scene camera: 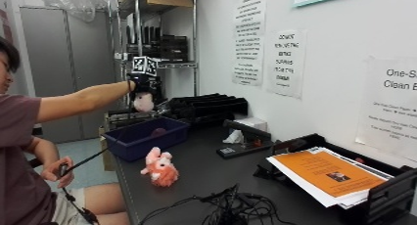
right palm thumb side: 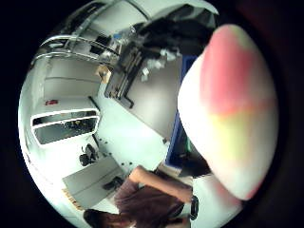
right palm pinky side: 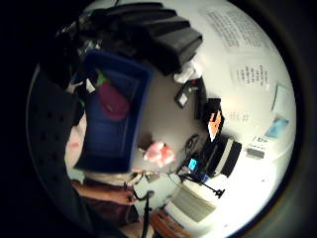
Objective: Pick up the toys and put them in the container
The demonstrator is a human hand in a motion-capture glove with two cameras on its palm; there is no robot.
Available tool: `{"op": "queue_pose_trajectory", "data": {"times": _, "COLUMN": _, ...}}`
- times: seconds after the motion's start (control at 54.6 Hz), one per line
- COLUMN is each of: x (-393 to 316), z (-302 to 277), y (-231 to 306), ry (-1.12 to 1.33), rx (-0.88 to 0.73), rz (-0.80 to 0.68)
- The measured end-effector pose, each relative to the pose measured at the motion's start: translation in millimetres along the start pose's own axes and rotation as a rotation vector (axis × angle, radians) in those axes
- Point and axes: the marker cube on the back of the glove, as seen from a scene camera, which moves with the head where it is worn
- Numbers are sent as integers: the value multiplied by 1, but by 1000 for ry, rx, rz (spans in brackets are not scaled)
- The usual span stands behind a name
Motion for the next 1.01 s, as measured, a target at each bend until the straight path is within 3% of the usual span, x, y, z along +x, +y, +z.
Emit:
{"op": "queue_pose_trajectory", "data": {"times": 0.11, "x": 8, "z": 9, "y": 6, "ry": 44, "rx": -169, "rz": 32}}
{"op": "queue_pose_trajectory", "data": {"times": 0.476, "x": 32, "z": -11, "y": 21, "ry": 35, "rx": -61, "rz": -9}}
{"op": "queue_pose_trajectory", "data": {"times": 0.751, "x": 93, "z": -36, "y": 48, "ry": 103, "rx": -78, "rz": 185}}
{"op": "queue_pose_trajectory", "data": {"times": 1.007, "x": 205, "z": -40, "y": 126, "ry": 89, "rx": -44, "rz": 372}}
